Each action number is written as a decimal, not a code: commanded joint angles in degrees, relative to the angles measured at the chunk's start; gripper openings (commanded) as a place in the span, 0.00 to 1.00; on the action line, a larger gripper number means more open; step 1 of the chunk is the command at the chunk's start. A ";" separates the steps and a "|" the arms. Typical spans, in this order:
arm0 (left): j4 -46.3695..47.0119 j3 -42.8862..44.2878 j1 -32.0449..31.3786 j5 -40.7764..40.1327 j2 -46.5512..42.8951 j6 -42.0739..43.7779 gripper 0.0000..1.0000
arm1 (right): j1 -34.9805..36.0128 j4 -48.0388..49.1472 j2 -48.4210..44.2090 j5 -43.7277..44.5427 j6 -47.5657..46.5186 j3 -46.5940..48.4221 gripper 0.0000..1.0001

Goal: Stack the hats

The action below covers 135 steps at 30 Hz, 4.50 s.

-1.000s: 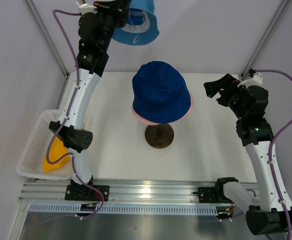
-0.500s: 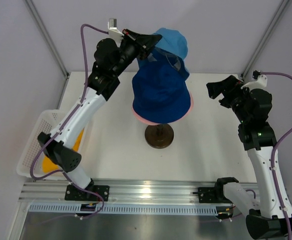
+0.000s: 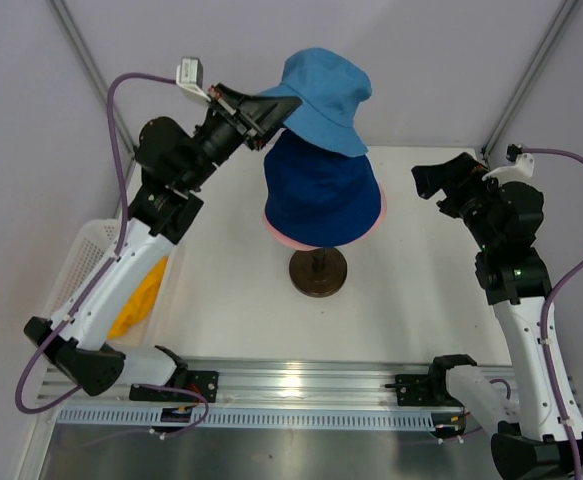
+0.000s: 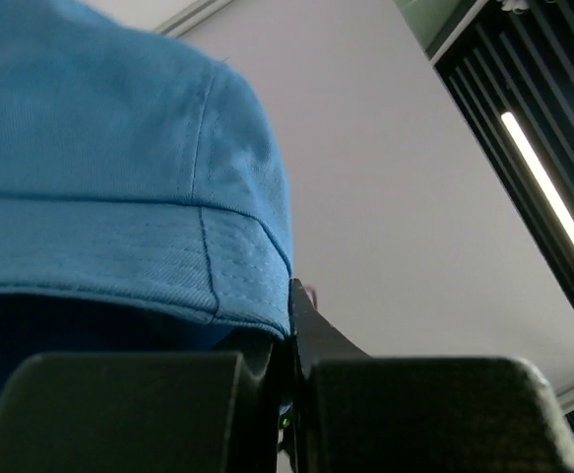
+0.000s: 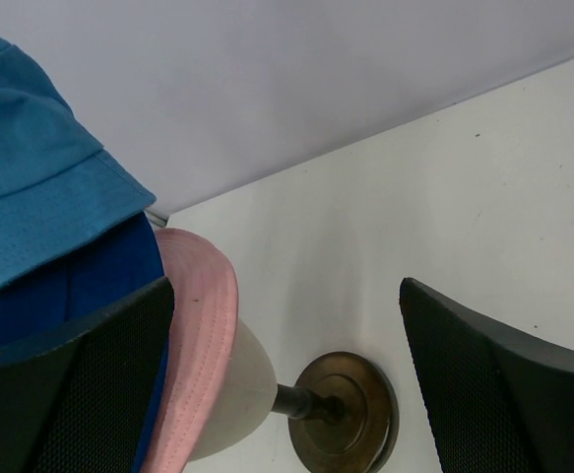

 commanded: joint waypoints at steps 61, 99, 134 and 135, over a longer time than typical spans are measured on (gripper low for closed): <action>6.62 -30.67 -9.12 -21.24 -18.45 -3.25 0.01 | 21.97 27.62 2.96 0.19 52.64 -8.54 0.86; -3.76 -24.49 -9.04 -17.73 -26.61 6.34 0.01 | 22.41 37.46 12.63 -6.39 37.17 7.02 0.00; -8.41 -47.62 -14.57 -8.76 -39.89 6.07 0.01 | 23.81 12.95 -3.19 -4.90 24.95 -4.14 0.00; -8.59 -48.16 -14.57 -8.85 -39.98 5.90 0.01 | 23.81 12.86 -3.28 -4.82 25.04 -4.67 0.00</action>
